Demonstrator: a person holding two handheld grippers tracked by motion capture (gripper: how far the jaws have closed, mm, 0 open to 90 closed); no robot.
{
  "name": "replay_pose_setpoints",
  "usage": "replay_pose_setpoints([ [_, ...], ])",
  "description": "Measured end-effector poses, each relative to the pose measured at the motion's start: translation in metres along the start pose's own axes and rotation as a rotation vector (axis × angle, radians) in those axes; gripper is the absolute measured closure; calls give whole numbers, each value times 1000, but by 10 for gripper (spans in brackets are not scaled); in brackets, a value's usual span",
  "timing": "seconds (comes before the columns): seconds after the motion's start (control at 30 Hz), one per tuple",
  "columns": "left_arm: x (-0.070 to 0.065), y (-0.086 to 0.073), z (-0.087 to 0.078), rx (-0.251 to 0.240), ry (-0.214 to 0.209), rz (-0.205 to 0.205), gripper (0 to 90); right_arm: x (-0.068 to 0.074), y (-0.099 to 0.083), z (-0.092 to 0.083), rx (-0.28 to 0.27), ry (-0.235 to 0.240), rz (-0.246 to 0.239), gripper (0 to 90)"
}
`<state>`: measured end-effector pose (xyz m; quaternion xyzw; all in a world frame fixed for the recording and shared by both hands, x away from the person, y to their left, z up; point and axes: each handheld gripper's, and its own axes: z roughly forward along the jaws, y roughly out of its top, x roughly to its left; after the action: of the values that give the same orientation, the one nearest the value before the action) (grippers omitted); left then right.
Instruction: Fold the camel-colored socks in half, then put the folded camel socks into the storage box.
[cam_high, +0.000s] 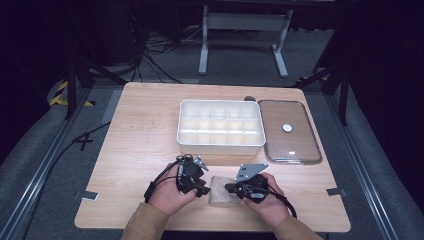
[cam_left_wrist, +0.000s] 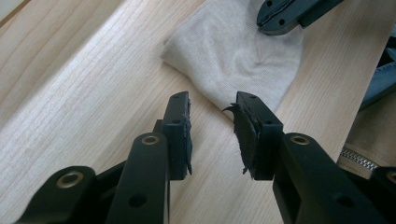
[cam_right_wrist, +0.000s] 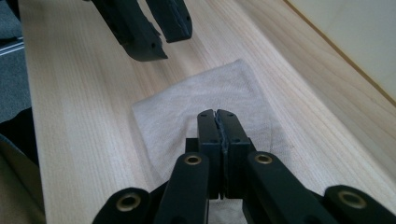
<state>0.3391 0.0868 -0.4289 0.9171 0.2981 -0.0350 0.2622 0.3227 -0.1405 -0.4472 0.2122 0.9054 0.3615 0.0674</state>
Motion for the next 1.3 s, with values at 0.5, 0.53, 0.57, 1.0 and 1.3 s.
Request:
replay_pose_setpoints([
  [0.5, 7, -7, 5, 24, 10, 4, 639, -10, -6, 8, 52, 1, 13, 898],
  [0.53, 7, -7, 6, 23, 9, 7, 639, -10, -6, 8, 55, 3, 12, 898],
  [0.57, 7, -7, 6, 23, 8, 9, 639, -11, -7, 8, 57, 6, 11, 898],
  [1.0, 5, -3, 14, 29, 8, 42, 658, -12, -7, 7, 64, 23, 5, 898],
  [1.3, 0, -1, 23, 82, 17, 66, 730, -12, -7, 7, 65, 17, 0, 898],
])
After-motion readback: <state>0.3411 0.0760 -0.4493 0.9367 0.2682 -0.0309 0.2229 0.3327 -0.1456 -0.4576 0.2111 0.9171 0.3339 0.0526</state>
